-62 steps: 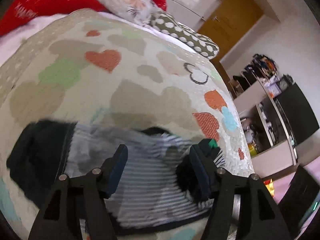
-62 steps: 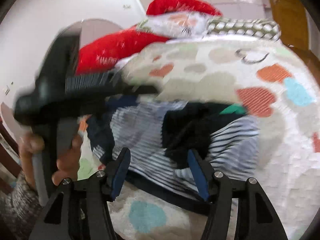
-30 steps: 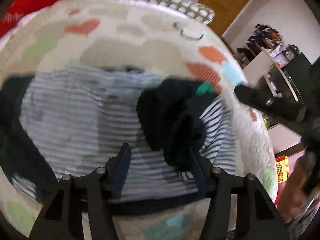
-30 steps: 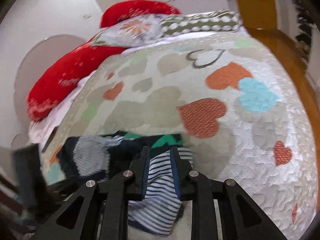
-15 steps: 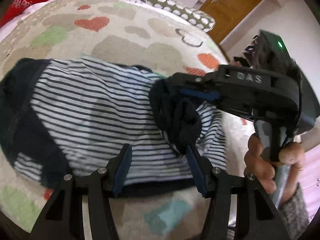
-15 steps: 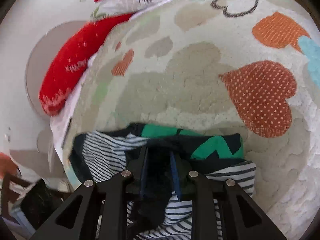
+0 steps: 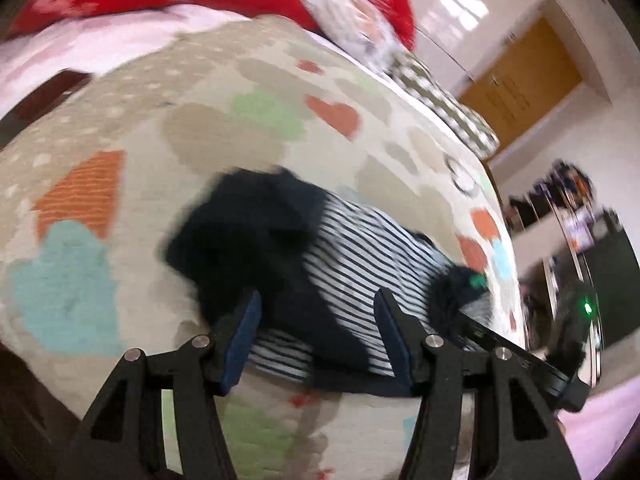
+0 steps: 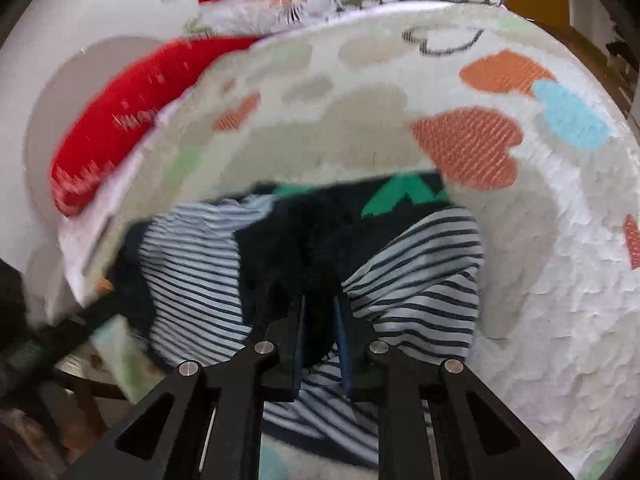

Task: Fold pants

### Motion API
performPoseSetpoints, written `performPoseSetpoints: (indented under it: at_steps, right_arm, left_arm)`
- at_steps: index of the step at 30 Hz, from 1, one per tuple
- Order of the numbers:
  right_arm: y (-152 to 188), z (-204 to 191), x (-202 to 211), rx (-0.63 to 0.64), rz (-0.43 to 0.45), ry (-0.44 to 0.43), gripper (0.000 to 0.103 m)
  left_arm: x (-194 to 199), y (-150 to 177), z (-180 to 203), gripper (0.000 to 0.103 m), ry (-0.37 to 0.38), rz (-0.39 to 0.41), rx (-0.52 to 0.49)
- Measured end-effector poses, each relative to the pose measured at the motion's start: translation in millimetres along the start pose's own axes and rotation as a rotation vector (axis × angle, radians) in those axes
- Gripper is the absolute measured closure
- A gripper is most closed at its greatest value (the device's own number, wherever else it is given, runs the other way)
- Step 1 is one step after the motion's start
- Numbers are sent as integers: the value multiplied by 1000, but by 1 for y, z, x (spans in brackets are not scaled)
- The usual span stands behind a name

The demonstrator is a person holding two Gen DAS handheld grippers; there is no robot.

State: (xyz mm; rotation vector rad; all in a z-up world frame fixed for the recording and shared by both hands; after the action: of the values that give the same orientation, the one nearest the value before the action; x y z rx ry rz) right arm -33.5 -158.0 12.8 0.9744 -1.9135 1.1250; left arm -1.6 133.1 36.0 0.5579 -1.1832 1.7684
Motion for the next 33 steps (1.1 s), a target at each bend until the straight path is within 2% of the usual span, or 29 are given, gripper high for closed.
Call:
performPoseSetpoints:
  at_steps: [3, 7, 13, 16, 18, 20, 23, 26, 33]
  right_arm:
    - [-7, -1, 13, -27, 14, -36, 87]
    - [-8, -17, 36, 7, 48, -52, 87]
    - [-14, -77, 13, 125, -64, -95, 78]
    - [-19, -118, -12, 210, -138, -98, 61]
    - [-23, -146, -30, 262, -183, -95, 39]
    - [-31, -173, -48, 291, -224, -85, 35]
    - [-42, -206, -78, 324, -298, -47, 26]
    - [-49, -229, -109, 325, -397, 21, 25]
    - [-38, -261, -173, 441, -590, 298, 13]
  left_arm:
    - [5, -5, -32, 39, -29, 26, 86]
    - [-10, -2, -56, 38, -27, 1, 152]
    - [-16, 5, -59, 43, 2, 35, 132]
    - [-14, 9, -71, 43, 66, 56, 181]
    - [-14, 11, -76, 43, 97, 67, 206]
    - [-13, 13, -78, 43, 111, 78, 212]
    - [-13, 15, -75, 39, 119, 92, 186]
    - [-14, 17, -71, 38, 111, 106, 163]
    - [-15, 23, -61, 29, 95, 150, 107]
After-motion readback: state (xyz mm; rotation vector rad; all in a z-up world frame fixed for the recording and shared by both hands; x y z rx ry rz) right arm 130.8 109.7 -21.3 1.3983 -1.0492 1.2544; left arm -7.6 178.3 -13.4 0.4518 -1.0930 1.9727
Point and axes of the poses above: each gripper's, at about its wrist camera, not at the fingertips, and x roughly against the way its jaws point, z to its right, y to its underside, the point moved 2 cm from there along -x, roughly the way its jaws point, and after that the axes turned 4 degrees about -x, right-handed, at the moved point
